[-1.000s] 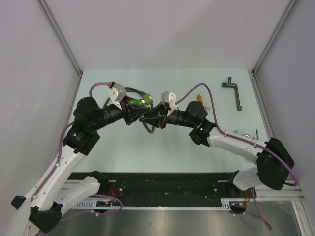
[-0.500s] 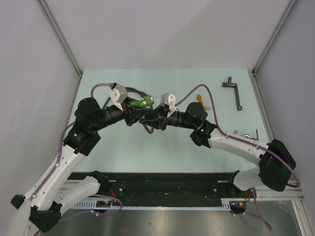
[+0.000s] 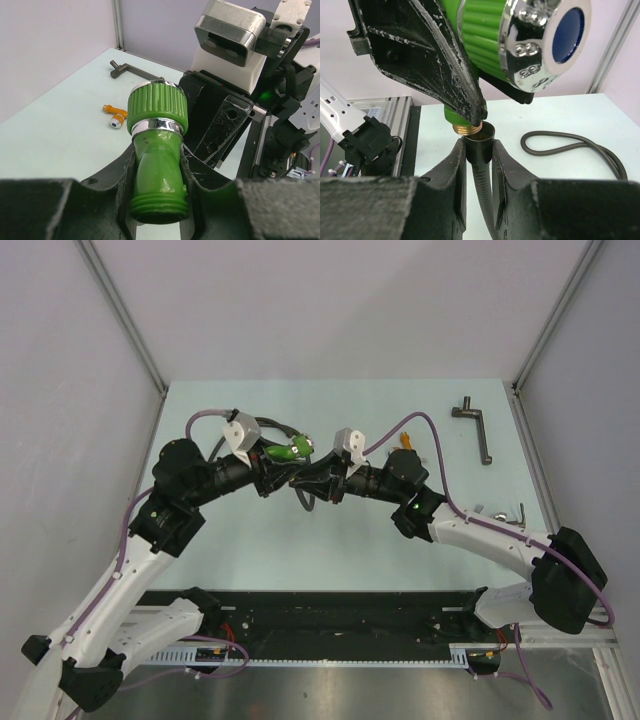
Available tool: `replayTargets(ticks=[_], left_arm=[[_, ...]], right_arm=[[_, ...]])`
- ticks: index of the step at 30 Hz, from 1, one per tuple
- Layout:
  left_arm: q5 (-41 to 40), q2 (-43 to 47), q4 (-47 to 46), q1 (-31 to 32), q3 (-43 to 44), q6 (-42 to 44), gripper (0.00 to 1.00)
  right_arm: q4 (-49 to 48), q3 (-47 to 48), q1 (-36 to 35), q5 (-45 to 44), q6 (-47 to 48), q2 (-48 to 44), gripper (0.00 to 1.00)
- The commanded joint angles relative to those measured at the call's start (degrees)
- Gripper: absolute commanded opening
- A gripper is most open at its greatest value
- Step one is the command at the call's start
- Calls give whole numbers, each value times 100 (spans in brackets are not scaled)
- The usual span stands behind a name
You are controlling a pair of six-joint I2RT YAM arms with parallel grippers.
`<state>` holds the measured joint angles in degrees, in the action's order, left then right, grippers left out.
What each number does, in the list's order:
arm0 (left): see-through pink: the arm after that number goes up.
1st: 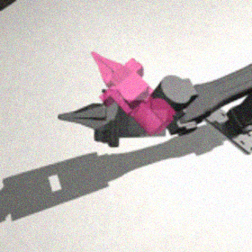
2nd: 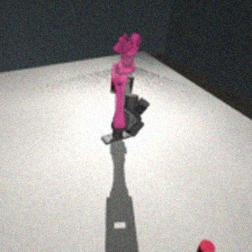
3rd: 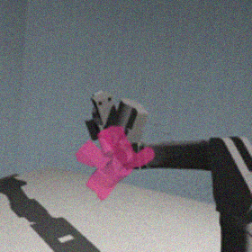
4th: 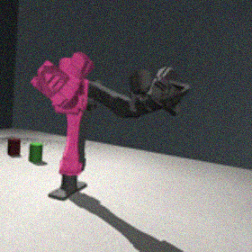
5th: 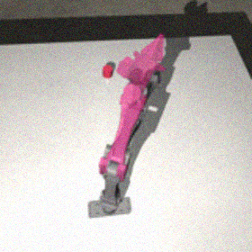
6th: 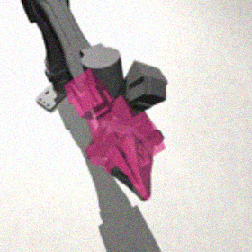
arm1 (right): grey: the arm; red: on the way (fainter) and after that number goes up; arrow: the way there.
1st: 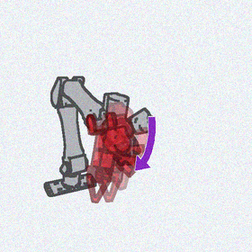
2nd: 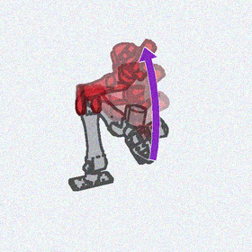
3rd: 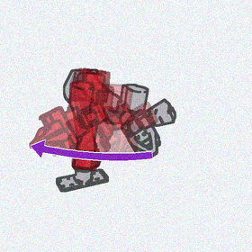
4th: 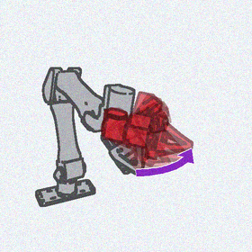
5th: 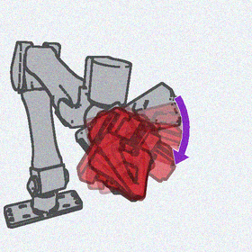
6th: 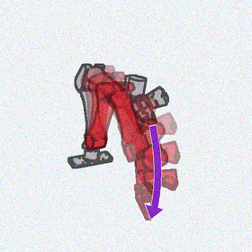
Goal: Install the water faucets
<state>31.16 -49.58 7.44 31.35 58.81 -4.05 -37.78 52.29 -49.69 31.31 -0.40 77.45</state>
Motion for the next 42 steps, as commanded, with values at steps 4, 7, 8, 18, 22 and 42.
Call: replayTargets(ticks=[4, 7, 8, 18, 22, 42], left_arm=[[22, -7, -111, 55, 52, 274, 4], [22, -8, -138, 73, 43, 247, 4], [22, -16, -129, 73, 52, 247, 4], [101, -34, -147, 99, 52, 221, 4], [119, -16, -120, 125, 61, 238, 4], [-92, -34, 135, 301, 131, 537, 3]], right_arm=[[-423, 18, -111, 121, 23, -204, 6], [-441, 18, -155, 174, 190, -213, 6], [-441, 18, -164, 191, 207, -221, 6], [-344, 18, -199, -37, 260, -292, 6], [-327, 18, -164, -195, 181, -309, 5], [-573, -193, -40, -240, 5, -503, 5]])
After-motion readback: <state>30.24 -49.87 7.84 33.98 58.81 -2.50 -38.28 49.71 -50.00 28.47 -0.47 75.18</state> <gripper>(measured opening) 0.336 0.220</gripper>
